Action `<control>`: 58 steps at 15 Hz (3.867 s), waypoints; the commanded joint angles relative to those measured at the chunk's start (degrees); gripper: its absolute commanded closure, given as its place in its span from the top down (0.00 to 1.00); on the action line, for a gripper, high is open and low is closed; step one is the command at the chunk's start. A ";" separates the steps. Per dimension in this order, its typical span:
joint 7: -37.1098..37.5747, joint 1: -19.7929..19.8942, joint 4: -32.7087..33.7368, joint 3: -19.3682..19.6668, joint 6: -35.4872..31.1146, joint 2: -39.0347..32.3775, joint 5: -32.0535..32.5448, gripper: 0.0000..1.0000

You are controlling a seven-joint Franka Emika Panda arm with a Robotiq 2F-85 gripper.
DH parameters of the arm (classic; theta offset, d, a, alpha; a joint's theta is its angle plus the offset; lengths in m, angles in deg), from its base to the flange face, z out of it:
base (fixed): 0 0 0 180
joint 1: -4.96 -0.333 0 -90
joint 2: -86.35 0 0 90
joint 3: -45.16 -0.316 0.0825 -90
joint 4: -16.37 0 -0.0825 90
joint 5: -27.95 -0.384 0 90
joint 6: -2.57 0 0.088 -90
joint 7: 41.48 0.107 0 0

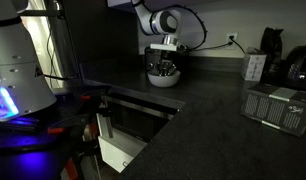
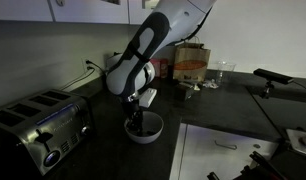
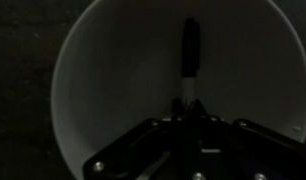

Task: Remove the marker from the bowl.

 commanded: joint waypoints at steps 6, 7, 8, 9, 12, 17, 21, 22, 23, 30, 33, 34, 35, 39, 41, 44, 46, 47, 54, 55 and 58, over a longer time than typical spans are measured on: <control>-0.14 2.76 -5.43 -1.61 0.01 9.44 -3.27 0.03; -0.65 3.48 -6.20 -1.76 0.76 10.86 -4.41 0.03; -0.80 4.15 -7.21 -1.83 0.70 12.40 -5.58 0.03; -1.44 5.32 -8.17 -2.12 0.68 13.98 -7.81 0.03; -0.89 7.85 -9.54 -1.40 0.01 17.63 -13.64 0.03; 6.87 9.81 -9.36 3.73 -4.21 18.76 -14.42 0.03; 13.43 11.18 -7.16 8.57 -6.17 16.18 -13.05 0.03; 14.80 11.50 -6.77 9.69 -6.63 15.56 -12.82 0.03; 15.11 12.21 -6.30 10.45 -6.44 14.91 -13.25 0.03; 19.65 16.59 -1.54 14.92 -6.05 8.66 -14.45 0.03; 23.02 15.35 1.98 16.82 -5.55 5.25 -11.15 0.03; 24.72 14.33 2.94 17.47 -4.71 4.52 -9.50 0.03; 21.08 16.63 0.87 15.71 -5.77 5.86 -11.63 0.14; 23.36 15.35 2.49 16.28 -5.75 4.40 -10.29 0.14; 23.37 15.39 2.54 16.43 -5.75 4.40 -10.26 0.14; 26.90 13.91 4.86 18.75 -7.22 2.00 -7.44 0.03; 30.52 12.91 7.81 21.23 -9.04 -0.93 -4.33 0.03; 31.45 13.00 9.57 21.88 -8.71 -2.38 -3.67 0.03; 30.31 15.00 19.19 21.63 -7.87 -12.22 -5.19 0.03; 30.73 14.88 19.88 21.95 -8.39 -13.00 -5.06 0.03; 33.26 14.16 20.36 23.40 -9.81 -13.01 -4.51 0.40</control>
